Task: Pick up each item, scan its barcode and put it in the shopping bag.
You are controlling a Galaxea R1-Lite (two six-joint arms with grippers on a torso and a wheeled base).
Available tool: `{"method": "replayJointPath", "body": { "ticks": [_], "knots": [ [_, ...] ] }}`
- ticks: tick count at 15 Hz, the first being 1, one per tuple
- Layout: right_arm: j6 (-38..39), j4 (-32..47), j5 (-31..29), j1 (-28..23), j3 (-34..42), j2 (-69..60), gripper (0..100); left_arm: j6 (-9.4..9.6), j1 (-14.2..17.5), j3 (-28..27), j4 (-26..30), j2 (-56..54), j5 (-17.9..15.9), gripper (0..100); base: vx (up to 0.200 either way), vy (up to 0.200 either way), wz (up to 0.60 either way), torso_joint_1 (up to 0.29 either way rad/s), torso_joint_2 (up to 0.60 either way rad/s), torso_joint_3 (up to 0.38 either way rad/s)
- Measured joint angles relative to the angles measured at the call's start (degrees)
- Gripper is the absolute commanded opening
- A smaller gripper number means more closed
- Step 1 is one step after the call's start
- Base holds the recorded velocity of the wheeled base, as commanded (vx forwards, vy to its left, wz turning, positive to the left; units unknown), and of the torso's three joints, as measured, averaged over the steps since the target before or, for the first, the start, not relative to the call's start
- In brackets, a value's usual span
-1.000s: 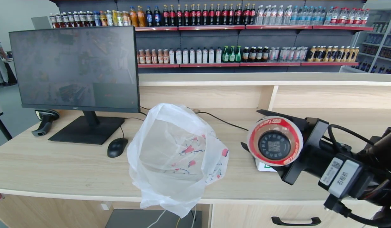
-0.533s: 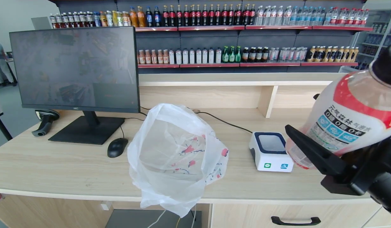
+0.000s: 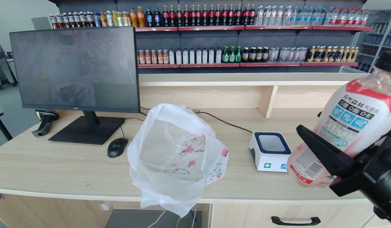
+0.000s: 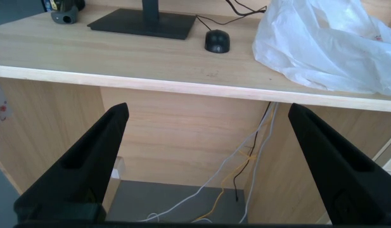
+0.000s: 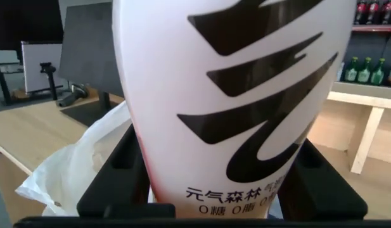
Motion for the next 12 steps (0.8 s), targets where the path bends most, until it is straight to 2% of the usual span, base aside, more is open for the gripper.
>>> {"method": "replayJointPath", "body": {
  "ticks": [3,5,12],
  "knots": [
    [2.57,-0.06,-2.82,-0.15,-1.12,1.78,0,0.07,0.0,0.0,0.02,0.0,0.0,100,0.0,0.0,0.0,0.0,0.0,0.0],
    [3.21,-0.11,-3.01,-0.94,0.39,1.8,0,1.16,0.0,0.0,0.16,0.0,-0.11,100,0.0,0.0,0.0,0.0,0.0,0.0],
    [3.74,-0.02,-4.43,-2.16,2.38,4.33,0,1.16,-0.05,0.0,0.18,0.0,-0.18,100,0.0,0.0,0.0,0.0,0.0,0.0]
  ]
}}
